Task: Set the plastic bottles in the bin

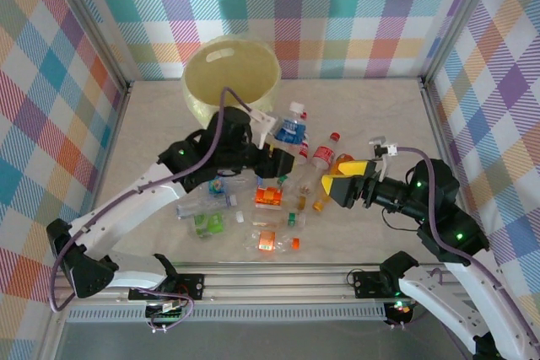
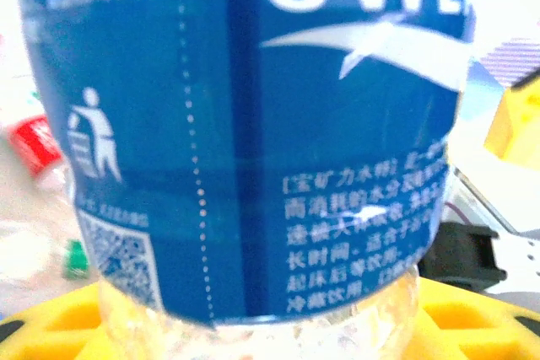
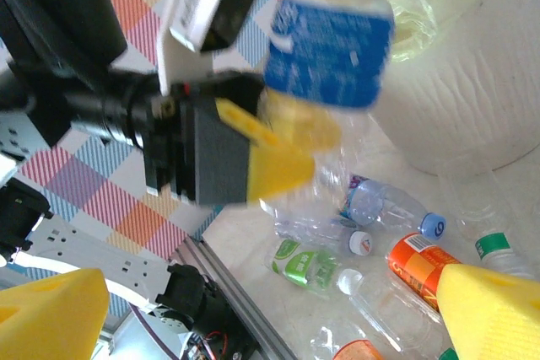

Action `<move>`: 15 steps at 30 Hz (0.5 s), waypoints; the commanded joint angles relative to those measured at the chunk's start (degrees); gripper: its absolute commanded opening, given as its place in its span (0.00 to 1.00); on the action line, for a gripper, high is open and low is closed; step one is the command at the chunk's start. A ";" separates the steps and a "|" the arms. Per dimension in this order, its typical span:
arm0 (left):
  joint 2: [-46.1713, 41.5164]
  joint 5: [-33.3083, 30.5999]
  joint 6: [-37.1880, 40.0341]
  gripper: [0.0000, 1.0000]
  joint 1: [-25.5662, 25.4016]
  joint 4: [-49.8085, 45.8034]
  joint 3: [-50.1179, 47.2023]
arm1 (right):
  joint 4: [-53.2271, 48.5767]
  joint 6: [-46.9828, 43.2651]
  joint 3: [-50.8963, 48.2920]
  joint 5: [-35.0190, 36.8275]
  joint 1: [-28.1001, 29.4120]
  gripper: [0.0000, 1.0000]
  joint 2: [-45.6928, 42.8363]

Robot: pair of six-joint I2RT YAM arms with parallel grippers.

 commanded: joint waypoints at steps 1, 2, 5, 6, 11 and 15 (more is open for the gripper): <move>1.89 -5.35 8.27 0.56 2.44 -8.46 7.30 | -0.99 -2.32 1.02 -1.34 0.20 1.00 0.67; 2.74 -6.97 9.70 0.56 3.29 -9.96 9.74 | -0.80 -2.29 0.91 -1.41 0.20 1.00 0.71; 5.76 -9.75 12.35 0.56 6.09 -13.14 15.71 | -0.27 -1.96 0.56 -1.76 0.20 1.00 0.60; 6.58 -10.32 12.97 0.56 6.97 -13.64 17.13 | -0.03 -1.88 0.56 -1.89 0.20 1.00 0.54; 12.45 -12.55 14.99 0.56 11.93 -15.69 24.31 | 1.21 -2.24 0.90 -2.81 0.20 1.00 0.10; 17.06 -12.96 15.21 0.56 15.48 -17.63 30.25 | 1.07 -3.44 1.95 -2.07 0.20 1.00 0.00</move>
